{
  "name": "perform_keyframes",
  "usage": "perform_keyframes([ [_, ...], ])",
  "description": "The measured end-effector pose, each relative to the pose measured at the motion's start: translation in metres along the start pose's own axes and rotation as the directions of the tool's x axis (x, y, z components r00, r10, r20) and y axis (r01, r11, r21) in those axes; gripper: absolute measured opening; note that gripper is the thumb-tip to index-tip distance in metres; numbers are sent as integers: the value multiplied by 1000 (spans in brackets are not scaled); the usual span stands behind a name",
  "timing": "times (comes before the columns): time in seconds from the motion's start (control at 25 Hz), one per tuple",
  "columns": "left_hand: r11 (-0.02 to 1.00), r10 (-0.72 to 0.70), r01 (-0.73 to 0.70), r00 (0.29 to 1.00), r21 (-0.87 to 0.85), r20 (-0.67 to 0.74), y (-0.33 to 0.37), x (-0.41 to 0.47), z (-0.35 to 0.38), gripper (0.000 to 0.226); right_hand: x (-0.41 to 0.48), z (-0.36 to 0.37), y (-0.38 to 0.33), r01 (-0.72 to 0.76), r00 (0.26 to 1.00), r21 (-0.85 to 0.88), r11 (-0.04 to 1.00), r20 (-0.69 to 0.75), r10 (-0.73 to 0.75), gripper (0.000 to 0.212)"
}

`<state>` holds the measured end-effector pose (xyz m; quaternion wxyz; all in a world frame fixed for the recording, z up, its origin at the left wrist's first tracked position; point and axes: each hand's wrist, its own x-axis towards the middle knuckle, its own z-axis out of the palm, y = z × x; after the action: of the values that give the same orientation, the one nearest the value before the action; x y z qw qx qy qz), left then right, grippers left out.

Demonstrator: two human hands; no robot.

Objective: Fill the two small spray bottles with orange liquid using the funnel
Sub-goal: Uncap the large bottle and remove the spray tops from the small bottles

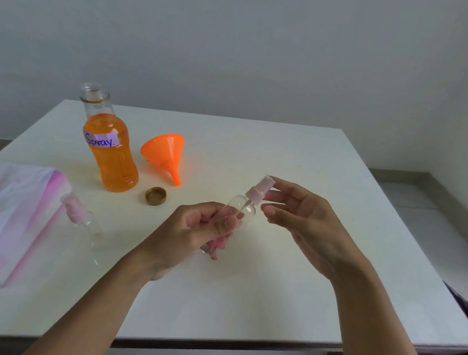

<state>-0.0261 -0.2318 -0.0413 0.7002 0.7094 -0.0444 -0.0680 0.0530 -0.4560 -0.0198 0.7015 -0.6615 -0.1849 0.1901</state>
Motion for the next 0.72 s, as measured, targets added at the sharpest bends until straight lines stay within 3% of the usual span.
perform_keyframes([
  [0.08,1000,-2,2,1000,13,-1,0,-2,0,44,-3,3,-3,-2,1000,39,999,-14,2,51],
  [0.24,998,-13,13,1000,63,-7,0,-6,5,26,-5,30,-2,20,995,-239,971,-94,-44,45],
  [0.32,997,-26,27,1000,74,-4,-1,-8,4,26,-4,34,1,42,992,-280,959,-101,-72,41],
  [0.48,994,-71,71,997,81,1,-2,-8,1,33,-4,21,1,93,996,-217,972,15,-92,16],
  [0.72,987,-150,146,987,61,57,-4,-7,-4,38,0,-3,0,194,981,41,980,-36,-193,39],
])
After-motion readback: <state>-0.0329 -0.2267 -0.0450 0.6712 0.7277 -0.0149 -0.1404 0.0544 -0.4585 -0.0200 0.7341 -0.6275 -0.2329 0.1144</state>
